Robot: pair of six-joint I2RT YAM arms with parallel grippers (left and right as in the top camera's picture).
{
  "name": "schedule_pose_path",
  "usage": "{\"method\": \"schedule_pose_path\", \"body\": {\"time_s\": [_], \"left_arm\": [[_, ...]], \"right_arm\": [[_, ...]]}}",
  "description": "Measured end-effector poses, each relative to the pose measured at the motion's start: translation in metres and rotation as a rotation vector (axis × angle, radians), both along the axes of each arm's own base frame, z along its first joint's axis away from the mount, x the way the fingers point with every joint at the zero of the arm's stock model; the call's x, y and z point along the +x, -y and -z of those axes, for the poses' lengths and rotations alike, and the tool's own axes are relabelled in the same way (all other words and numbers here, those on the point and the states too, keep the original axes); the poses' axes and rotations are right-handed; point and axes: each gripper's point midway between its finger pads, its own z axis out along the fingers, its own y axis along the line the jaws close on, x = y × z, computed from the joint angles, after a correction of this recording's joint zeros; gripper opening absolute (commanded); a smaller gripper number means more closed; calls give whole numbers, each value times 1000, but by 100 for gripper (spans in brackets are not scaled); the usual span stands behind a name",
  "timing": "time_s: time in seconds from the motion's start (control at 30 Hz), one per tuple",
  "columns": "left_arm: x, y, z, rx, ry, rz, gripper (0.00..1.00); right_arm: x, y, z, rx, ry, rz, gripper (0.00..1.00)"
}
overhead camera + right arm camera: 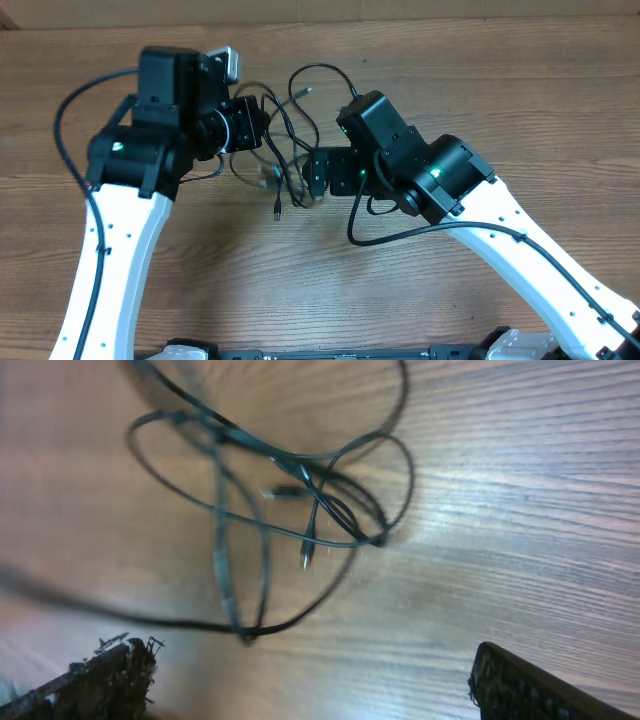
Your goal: Untangle cables
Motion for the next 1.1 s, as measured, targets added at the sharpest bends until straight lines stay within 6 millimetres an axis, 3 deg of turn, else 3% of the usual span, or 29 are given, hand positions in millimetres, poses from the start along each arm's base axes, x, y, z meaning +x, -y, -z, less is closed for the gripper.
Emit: {"method": "schedule_pose_path", "body": {"time_s": [0.13, 0.37, 0.53, 0.67, 0.8, 1.1], "left_arm": [[-6, 1, -17, 2, 59, 28, 4], [-16, 15, -26, -64, 62, 111, 4], [-18, 27, -38, -126, 98, 175, 4], [-16, 25, -50, -149, 139, 181, 4], [-14, 2, -78, -148, 224, 123, 4], [-29, -82, -139, -66, 433, -162, 4]], "right_arm": [[20, -10, -3, 73, 27, 109, 100], [59, -43, 8, 197, 69, 184, 100], [72, -49, 39, 179, 22, 250, 100], [74, -33, 88, 83, -101, 372, 100], [80, 2, 131, -14, -206, 497, 100], [93, 77, 142, -110, -273, 665, 100]]}}
